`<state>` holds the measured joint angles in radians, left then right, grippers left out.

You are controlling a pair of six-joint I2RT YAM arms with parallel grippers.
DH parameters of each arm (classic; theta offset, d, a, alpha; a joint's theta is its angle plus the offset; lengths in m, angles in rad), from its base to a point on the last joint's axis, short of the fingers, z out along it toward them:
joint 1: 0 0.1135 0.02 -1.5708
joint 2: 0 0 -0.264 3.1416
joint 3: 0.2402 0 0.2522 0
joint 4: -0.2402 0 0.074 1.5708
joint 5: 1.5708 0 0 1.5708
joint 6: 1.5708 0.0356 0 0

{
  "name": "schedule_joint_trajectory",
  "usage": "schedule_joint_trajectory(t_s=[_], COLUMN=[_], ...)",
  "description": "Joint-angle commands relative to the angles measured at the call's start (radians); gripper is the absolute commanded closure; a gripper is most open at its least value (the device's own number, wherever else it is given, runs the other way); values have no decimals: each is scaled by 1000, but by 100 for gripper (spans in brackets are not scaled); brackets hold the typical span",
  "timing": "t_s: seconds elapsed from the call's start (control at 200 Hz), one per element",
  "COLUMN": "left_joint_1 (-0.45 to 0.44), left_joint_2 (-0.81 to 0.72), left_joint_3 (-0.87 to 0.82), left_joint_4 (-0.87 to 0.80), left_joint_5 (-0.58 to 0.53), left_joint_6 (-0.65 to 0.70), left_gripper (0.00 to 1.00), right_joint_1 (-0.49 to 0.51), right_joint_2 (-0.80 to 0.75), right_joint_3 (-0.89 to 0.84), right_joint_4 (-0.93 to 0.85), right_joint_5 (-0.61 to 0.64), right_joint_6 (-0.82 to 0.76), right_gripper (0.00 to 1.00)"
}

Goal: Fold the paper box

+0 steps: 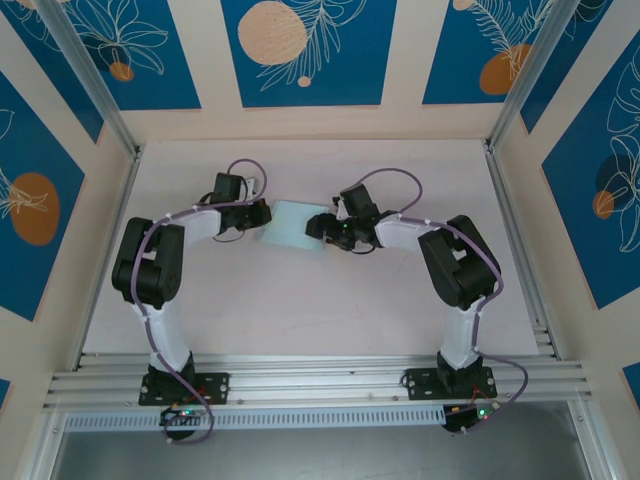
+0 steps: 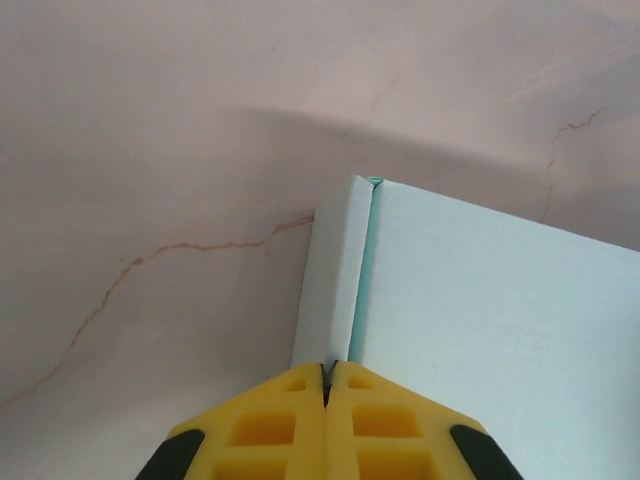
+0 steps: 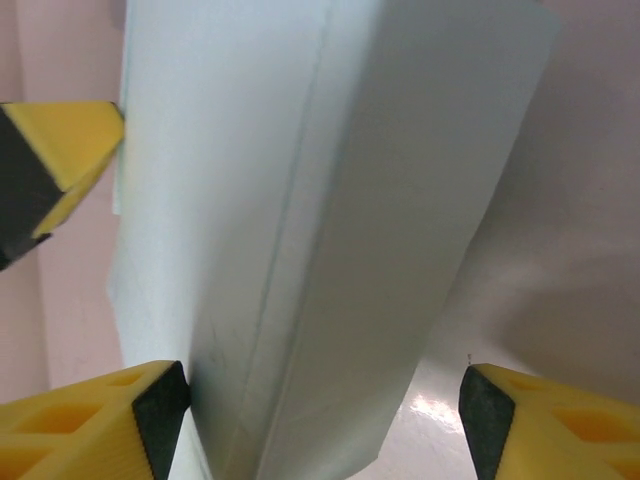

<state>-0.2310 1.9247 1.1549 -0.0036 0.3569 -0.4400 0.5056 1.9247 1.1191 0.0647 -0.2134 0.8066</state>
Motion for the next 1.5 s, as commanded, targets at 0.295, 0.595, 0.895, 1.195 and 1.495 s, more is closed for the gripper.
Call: schedule_joint_trajectory(t_s=[0.295,0.595,0.895,1.195,1.495], left_joint_1=[18,25,-190,-441,-524], left_joint_2=[37,-215,-609,-638,-511], left_joint_3=[-67,-180,-571,-583,-438], left_joint_4=[-98,25,556,416,202], left_joint_5=[-9,-40,-80,-294,-414], left_joint_6=[-19,67,742,1201,1282], left_gripper=[92,39,0,0,0], right_joint_1=[-32,-48,-125,-164,-167], right_joint_2=[88,-50,-207,-233,-241], right_joint_3=[17,2,15,34,8], right_joint_4=[250,63,-249,-454,-534], right_joint_5=[-195,-196,-316,-508,-579], right_joint_6=[118,191,202,202,199], right_gripper=[52,56,56,55,54])
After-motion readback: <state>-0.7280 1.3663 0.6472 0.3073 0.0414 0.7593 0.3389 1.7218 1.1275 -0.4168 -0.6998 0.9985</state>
